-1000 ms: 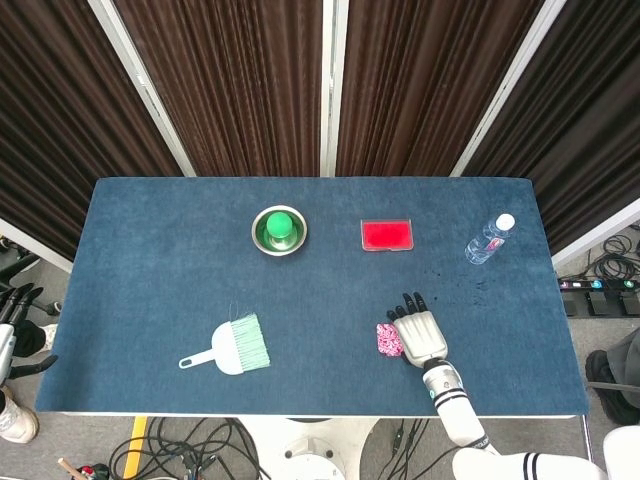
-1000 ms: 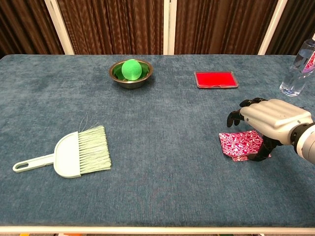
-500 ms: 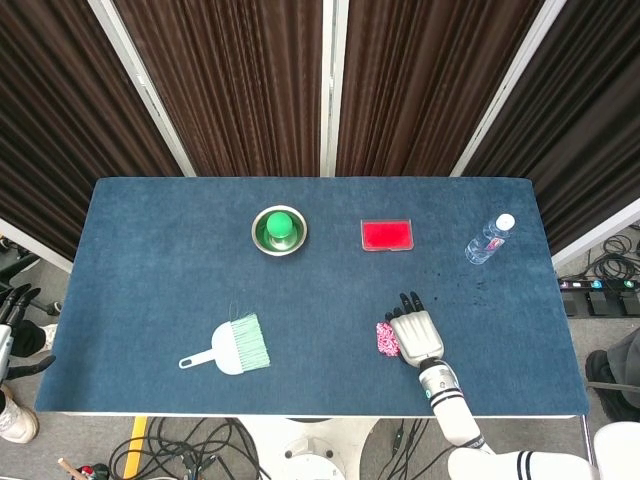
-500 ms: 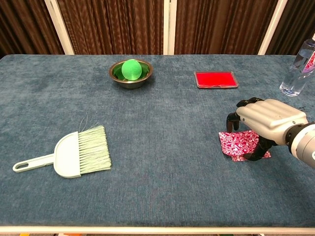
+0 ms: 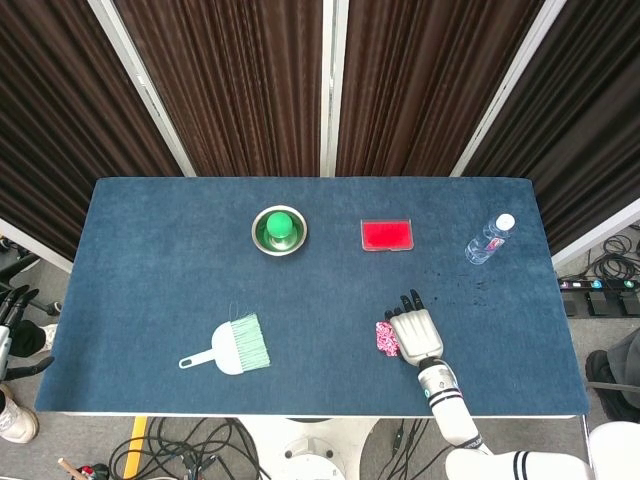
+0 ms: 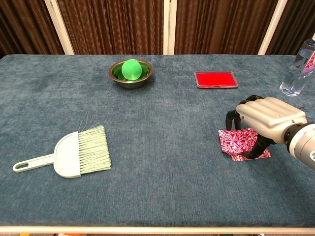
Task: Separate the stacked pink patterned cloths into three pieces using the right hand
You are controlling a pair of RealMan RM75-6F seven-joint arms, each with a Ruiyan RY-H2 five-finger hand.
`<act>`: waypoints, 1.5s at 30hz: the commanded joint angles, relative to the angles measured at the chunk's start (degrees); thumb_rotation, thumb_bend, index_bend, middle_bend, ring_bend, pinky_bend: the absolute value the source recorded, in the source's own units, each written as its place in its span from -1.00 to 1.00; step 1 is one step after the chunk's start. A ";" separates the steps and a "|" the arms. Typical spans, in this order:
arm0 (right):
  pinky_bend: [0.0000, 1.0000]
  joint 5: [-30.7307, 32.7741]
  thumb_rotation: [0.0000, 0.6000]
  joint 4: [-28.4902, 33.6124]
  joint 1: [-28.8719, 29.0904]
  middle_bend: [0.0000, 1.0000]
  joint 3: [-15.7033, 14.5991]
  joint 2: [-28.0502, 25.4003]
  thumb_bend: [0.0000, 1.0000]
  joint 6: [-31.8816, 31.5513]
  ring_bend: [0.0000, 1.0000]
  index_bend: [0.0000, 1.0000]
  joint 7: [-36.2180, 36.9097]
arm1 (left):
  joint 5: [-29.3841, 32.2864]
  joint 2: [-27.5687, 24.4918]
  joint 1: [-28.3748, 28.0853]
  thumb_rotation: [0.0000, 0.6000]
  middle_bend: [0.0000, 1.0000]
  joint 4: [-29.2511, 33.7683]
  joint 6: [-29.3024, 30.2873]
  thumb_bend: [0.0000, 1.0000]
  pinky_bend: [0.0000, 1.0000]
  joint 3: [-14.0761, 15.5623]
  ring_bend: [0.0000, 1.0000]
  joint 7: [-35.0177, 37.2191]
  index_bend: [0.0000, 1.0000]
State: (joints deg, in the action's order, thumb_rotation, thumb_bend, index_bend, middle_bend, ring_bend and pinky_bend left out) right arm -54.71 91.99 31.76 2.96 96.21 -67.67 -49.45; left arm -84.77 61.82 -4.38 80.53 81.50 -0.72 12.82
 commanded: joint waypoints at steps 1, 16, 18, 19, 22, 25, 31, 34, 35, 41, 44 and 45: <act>-1.00 -0.48 1.00 0.22 -0.14 -0.15 -0.07 -0.22 -0.68 -0.35 -0.74 0.01 0.38 | 0.05 -0.04 -0.16 1.00 -0.91 0.34 -0.20 -1.00 -0.63 -0.09 -0.91 -0.32 -0.82; -1.00 -1.21 1.00 2.17 0.15 -0.14 2.08 -3.53 -0.68 -1.31 -0.74 0.02 2.21 | 0.07 -0.17 -0.11 1.00 -0.91 0.49 -0.58 -1.00 -0.63 0.12 -0.91 -0.53 -0.82; -1.00 -1.00 1.00 1.64 0.73 -0.14 3.08 -4.14 -0.68 -0.91 -0.74 0.02 2.49 | 0.05 -0.22 -0.06 1.00 -0.91 0.51 -0.48 -1.00 -0.63 0.13 -0.91 -0.64 -0.82; -1.00 -0.79 1.00 1.10 1.19 -0.14 3.74 -4.45 -0.68 -0.39 -0.74 0.02 2.78 | 0.04 -0.26 -0.03 1.00 -0.91 0.55 -0.46 -1.00 -0.63 0.14 -0.91 -0.70 -0.82; -1.00 -0.26 1.00 -1.40 2.66 -0.14 5.50 -4.98 -0.68 1.65 -0.74 0.02 4.11 | 0.06 -0.44 -0.06 1.00 -0.91 0.72 -0.53 -1.00 -0.63 0.15 -0.91 -0.98 -0.82; -1.00 0.39 1.00 -4.49 4.12 -0.14 6.79 -5.03 -0.68 4.10 -0.74 0.02 5.54 | 0.13 -0.60 -0.02 1.00 -0.91 0.85 -0.58 -1.00 -0.63 0.18 -0.91 -1.29 -0.82; -1.00 2.28 1.00 -11.93 7.06 -0.14 7.84 -3.34 -0.68 9.40 -0.74 0.02 7.44 | 0.93 -0.74 -0.05 1.00 -0.91 1.06 -1.30 -1.00 -0.63 0.10 -0.91 -1.89 -0.82; -1.00 3.18 1.00 -15.92 8.38 -0.14 8.11 -1.81 -0.68 11.76 -0.74 0.02 8.40 | 1.12 -0.68 0.06 1.00 -0.91 0.93 -1.48 -1.00 -0.63 0.19 -0.91 -1.88 -0.82; -1.00 3.31 1.00 -17.46 8.83 -0.14 8.12 -1.13 -0.68 12.51 -0.74 0.02 8.81 | 1.16 -0.64 0.08 1.00 -0.91 0.79 -1.54 -1.00 -0.63 0.21 -0.91 -1.82 -0.82; -1.00 3.07 1.00 -23.26 10.37 -0.16 7.95 1.97 -0.68 14.84 -0.74 0.02 10.91 | 1.35 -0.66 0.28 1.00 -0.91 0.17 -1.55 -1.00 -0.63 0.21 -0.91 -1.23 -0.82; -1.00 2.90 1.00 -24.43 10.73 -0.20 7.66 2.55 -0.69 15.66 -0.74 0.00 11.58 | 1.43 -0.73 0.45 1.00 -0.91 -0.10 -1.49 -1.00 -0.63 0.25 -0.91 -0.95 -0.82; -1.00 2.95 1.00 -24.61 10.82 -0.21 7.57 2.61 -0.71 16.00 -0.74 -0.05 11.74 | 1.47 -0.75 0.49 1.00 -0.91 -0.18 -1.51 -1.00 -0.63 0.25 -0.91 -0.88 -0.82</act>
State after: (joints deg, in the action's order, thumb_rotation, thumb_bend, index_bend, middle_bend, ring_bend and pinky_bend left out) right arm -51.75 67.58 42.39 10.66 98.64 -51.94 -37.92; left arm -83.32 61.08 -3.91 80.38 79.99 -0.48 11.92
